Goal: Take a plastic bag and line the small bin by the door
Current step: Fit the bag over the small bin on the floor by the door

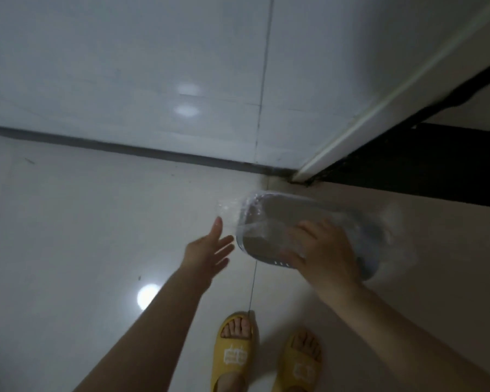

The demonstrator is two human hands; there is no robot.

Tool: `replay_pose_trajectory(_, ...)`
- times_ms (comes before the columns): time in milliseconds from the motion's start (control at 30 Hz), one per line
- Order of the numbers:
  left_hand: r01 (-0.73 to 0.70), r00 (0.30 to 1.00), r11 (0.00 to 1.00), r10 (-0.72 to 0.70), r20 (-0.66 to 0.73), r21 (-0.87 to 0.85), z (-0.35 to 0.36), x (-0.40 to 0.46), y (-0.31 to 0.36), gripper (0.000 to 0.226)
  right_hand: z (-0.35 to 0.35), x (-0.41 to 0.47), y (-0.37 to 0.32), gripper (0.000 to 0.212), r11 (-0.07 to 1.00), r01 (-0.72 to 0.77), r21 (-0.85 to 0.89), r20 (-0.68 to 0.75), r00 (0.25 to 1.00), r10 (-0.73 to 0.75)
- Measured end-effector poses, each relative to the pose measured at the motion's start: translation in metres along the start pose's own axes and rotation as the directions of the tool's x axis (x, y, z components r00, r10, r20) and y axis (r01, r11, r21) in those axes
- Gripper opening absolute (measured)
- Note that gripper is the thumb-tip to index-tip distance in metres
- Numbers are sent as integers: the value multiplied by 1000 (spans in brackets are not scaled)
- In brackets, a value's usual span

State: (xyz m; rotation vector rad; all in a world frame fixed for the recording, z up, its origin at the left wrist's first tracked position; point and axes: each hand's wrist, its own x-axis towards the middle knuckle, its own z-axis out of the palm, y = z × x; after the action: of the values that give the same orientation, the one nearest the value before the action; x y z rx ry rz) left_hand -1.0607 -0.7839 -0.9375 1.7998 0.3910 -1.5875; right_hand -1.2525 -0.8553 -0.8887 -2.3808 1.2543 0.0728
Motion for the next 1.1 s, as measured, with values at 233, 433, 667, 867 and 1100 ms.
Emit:
replay_pose_trajectory(233, 58, 997, 943, -35, 76, -328, 14, 12, 4, 18, 28, 24, -29, 19, 995, -95, 44, -126, 987, 99)
replay_pose_trajectory(433, 2, 996, 942, 26, 81, -337, -20, 8, -5, 15, 41, 18, -43, 22, 997, 33, -69, -59, 998, -37)
replay_pose_trajectory(667, -131, 977, 989, 141, -160, 74, -24, 15, -34, 16, 66, -11, -42, 24, 976, 123, -178, 0, 992, -125)
replay_pose_trajectory(867, -205, 944, 868, 298, -143, 453, -15, 26, -50, 27, 75, -21, -39, 18, 976, 133, -175, -11, 990, -137)
replay_pose_trajectory(1100, -610, 573, 463, 818, -45, 643, -26, -14, -31, 21, 21, -22, -14, 16, 991, -39, 132, -104, 993, 53)
